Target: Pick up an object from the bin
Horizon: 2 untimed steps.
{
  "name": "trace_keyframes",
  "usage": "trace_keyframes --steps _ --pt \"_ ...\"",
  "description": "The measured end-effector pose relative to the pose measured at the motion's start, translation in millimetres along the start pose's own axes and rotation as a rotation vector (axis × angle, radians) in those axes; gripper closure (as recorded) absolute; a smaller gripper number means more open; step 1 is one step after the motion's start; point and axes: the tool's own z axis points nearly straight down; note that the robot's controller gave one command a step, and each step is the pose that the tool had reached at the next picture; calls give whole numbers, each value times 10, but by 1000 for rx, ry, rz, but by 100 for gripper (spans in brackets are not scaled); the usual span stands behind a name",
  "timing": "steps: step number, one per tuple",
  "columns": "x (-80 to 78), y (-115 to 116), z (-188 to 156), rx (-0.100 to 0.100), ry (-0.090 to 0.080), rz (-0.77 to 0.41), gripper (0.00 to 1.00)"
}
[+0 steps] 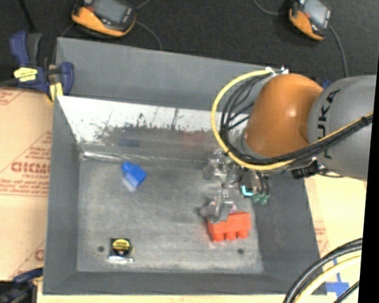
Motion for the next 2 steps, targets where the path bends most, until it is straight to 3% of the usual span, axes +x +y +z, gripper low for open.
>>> trace_keyframes --steps 1,2 --pt "334 -599 428 2 -1 -319 0" --pt "96 -870 1093 0 -5 -274 0"
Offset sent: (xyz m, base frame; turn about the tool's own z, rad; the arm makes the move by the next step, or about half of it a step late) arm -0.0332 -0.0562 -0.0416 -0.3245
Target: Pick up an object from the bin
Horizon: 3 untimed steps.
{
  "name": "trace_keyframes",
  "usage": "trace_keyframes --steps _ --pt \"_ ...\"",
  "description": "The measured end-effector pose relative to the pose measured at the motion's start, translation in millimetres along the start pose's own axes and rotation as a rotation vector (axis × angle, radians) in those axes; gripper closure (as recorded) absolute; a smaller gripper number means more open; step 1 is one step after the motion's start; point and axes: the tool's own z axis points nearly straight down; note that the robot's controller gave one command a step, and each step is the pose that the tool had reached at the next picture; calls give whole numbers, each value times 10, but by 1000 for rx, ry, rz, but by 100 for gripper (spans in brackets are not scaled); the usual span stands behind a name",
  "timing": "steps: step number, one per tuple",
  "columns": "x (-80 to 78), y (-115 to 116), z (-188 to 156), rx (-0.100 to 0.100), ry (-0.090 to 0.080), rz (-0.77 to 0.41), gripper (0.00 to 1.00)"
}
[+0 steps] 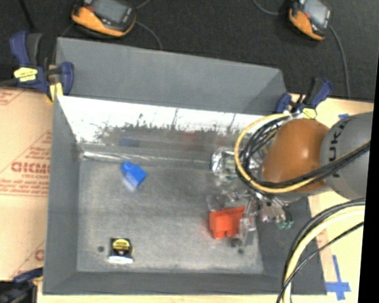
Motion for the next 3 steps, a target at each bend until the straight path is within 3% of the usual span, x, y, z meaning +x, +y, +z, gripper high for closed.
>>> trace_keyframes --steps 1,3 --pt "-12 7 -39 1 -4 -1 100" --pt "539 -262 -2130 7 -8 -77 100"
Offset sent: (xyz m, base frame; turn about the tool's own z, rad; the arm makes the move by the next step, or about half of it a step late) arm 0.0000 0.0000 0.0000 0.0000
